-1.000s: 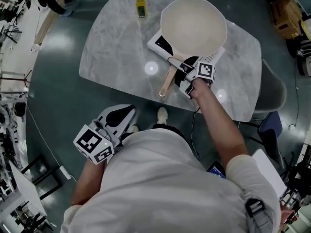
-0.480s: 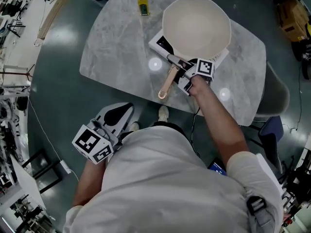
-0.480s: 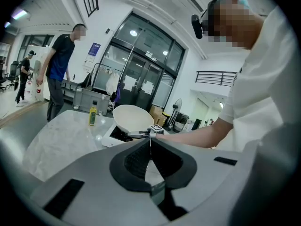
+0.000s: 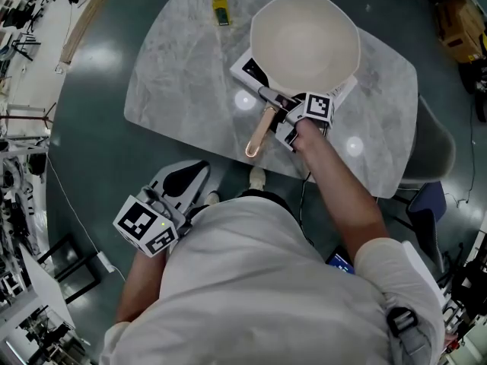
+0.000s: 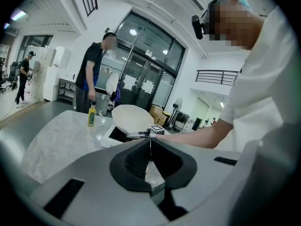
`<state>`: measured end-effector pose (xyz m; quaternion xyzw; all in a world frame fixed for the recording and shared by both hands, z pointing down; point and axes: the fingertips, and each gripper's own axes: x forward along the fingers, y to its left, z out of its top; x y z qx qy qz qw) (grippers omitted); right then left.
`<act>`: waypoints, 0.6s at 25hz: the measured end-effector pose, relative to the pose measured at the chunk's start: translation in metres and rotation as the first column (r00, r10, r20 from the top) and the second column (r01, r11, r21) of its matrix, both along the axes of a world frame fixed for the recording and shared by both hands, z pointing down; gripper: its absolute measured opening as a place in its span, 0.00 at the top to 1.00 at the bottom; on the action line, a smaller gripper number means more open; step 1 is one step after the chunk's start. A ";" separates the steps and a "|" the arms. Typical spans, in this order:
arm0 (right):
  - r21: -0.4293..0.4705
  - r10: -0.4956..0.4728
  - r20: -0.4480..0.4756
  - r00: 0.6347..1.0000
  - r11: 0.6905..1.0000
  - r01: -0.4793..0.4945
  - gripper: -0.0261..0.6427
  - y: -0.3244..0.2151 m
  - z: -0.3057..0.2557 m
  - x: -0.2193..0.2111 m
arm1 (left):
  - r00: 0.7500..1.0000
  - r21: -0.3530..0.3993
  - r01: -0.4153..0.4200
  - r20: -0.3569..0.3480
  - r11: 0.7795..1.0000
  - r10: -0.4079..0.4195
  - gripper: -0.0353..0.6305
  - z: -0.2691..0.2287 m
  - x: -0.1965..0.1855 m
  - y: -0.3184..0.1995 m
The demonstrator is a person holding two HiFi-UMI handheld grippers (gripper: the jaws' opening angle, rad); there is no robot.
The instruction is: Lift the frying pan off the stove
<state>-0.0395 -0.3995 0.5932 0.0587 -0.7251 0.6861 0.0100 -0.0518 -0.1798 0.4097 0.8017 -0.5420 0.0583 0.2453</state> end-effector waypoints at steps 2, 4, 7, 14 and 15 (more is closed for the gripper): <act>-0.007 -0.003 0.003 1.000 1.000 0.003 0.77 0.001 -0.002 -0.001 | 1.000 -0.001 -0.004 0.001 1.000 0.004 0.92 0.000 0.001 -0.002; -0.012 -0.006 0.009 1.000 1.000 0.006 0.76 0.002 -0.005 -0.001 | 1.000 -0.001 -0.009 0.001 1.000 0.009 0.92 0.000 0.003 -0.004; -0.024 -0.006 0.017 1.000 1.000 0.006 0.76 0.004 -0.009 -0.001 | 1.000 -0.001 -0.014 0.000 1.000 0.014 0.92 0.000 0.005 -0.005; -0.034 -0.016 0.022 1.000 0.999 0.017 0.75 0.006 -0.018 0.000 | 1.000 0.003 -0.022 0.001 1.000 0.022 0.92 0.000 0.009 -0.006; -0.036 -0.015 0.024 1.000 0.999 0.016 0.75 0.006 -0.019 0.001 | 1.000 0.004 -0.023 0.001 1.000 0.023 0.92 0.000 0.010 -0.005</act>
